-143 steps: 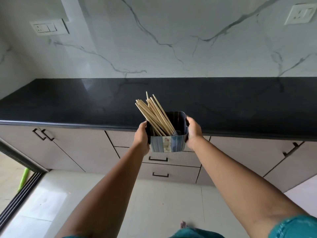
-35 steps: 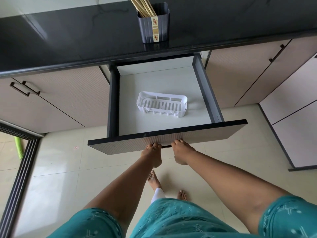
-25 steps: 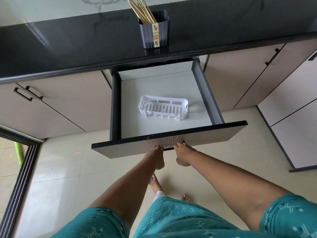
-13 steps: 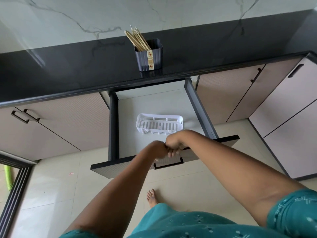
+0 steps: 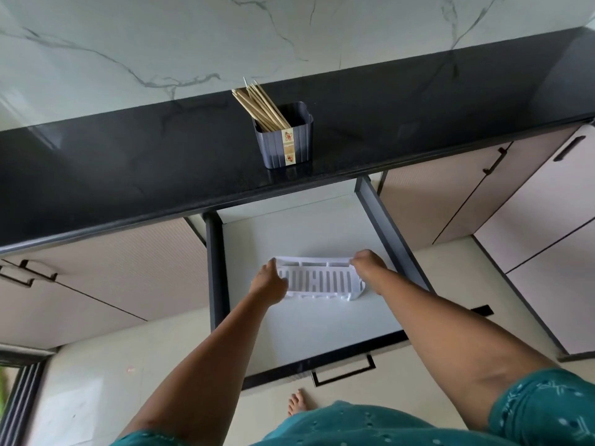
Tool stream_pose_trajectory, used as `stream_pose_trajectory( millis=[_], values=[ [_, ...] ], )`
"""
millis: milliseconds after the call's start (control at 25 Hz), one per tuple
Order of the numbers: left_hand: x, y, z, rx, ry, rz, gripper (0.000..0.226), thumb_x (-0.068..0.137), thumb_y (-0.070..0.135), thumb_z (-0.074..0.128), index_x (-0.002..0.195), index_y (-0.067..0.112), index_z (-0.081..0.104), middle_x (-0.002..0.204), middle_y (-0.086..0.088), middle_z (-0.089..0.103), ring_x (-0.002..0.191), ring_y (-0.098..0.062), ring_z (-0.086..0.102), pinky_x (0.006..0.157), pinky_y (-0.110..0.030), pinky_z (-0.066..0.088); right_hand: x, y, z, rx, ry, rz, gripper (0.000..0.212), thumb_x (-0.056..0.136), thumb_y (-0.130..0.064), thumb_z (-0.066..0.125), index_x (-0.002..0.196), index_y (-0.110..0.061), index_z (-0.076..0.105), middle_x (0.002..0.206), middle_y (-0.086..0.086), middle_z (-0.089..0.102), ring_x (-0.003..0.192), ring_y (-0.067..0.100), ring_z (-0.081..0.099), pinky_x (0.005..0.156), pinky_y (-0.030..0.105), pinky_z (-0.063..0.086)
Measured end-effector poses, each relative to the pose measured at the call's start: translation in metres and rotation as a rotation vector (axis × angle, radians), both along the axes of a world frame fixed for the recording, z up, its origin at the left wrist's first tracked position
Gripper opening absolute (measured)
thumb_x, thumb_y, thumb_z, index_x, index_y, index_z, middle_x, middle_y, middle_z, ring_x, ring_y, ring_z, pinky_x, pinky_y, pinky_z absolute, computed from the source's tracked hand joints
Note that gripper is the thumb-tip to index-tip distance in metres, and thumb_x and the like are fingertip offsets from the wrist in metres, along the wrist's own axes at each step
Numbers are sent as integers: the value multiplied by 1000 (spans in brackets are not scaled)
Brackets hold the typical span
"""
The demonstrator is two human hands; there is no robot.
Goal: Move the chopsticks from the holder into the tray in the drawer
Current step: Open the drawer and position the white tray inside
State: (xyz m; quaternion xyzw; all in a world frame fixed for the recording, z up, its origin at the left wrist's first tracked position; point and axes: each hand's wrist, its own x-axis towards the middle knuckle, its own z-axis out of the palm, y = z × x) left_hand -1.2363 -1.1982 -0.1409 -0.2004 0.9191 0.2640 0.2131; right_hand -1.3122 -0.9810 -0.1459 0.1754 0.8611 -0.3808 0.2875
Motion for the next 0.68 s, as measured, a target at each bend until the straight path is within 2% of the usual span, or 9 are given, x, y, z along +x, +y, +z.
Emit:
stream_pose_trajectory(
  millis=[80, 120, 160, 240, 360, 480, 600, 680],
  values=[
    [-9, -12, -16, 4, -10, 21, 71, 92, 13, 46, 153, 13, 11, 158, -12, 20, 146, -30, 19, 119, -48, 14, -7, 3, -20, 142, -67, -48, 48, 91, -27, 53, 137, -14, 43, 133, 13, 49, 115, 33, 55, 85, 35, 48],
    [-14, -15, -23, 12, -1, 31, 74, 91, 9, 46, 153, 12, 7, 160, -11, 15, 148, -29, 13, 120, -47, 11, -10, 3, -29, 165, -143, -55, 59, 92, -29, 53, 145, -15, 32, 142, 14, 43, 122, 34, 51, 91, 38, 48],
    [-18, -17, -31, 32, -3, 52, 74, 91, 8, 45, 154, 12, 5, 161, -11, 14, 148, -28, 13, 120, -44, 14, -10, 1, -35, 167, -207, -59, 63, 93, -31, 52, 149, -15, 25, 146, 13, 39, 125, 34, 48, 94, 39, 48],
    [-23, -18, -43, 93, -54, 146, 73, 93, 9, 43, 154, 13, 4, 158, -14, 23, 142, -32, 29, 112, -38, 29, -9, -3, -43, 90, -284, -117, 62, 96, -31, 46, 152, -18, 19, 148, 11, 38, 125, 32, 48, 93, 40, 51],
    [-26, -21, -60, 96, -138, 286, 61, 91, 7, 37, 150, 11, 19, 143, -21, 45, 124, -38, 50, 98, -38, 44, -17, -9, -60, 41, -222, -172, 53, 98, -23, 37, 149, -20, 26, 141, 12, 46, 120, 32, 53, 83, 36, 54],
    [-27, -24, -69, 72, -165, 367, 46, 87, 4, 34, 132, 7, 44, 125, -21, 57, 109, -38, 57, 87, -38, 51, -34, -15, -65, 166, -92, -23, 53, 95, -15, 35, 148, -20, 31, 137, 16, 51, 119, 35, 54, 93, 38, 51],
    [-22, -21, -71, 83, -175, 397, 40, 86, 4, 32, 121, 7, 51, 117, -19, 59, 96, -36, 58, 71, -34, 48, -51, -14, -66, 215, -45, 97, 50, 95, -14, 38, 145, -17, 36, 137, 15, 52, 122, 34, 53, 96, 35, 47],
    [-19, -20, -72, 104, -153, 421, 38, 86, 5, 32, 118, 7, 51, 114, -19, 59, 90, -34, 55, 70, -34, 47, -58, -13, -69, 307, -44, 171, 46, 94, -13, 41, 140, -12, 42, 136, 15, 54, 123, 32, 53, 93, 32, 46]
  ],
)
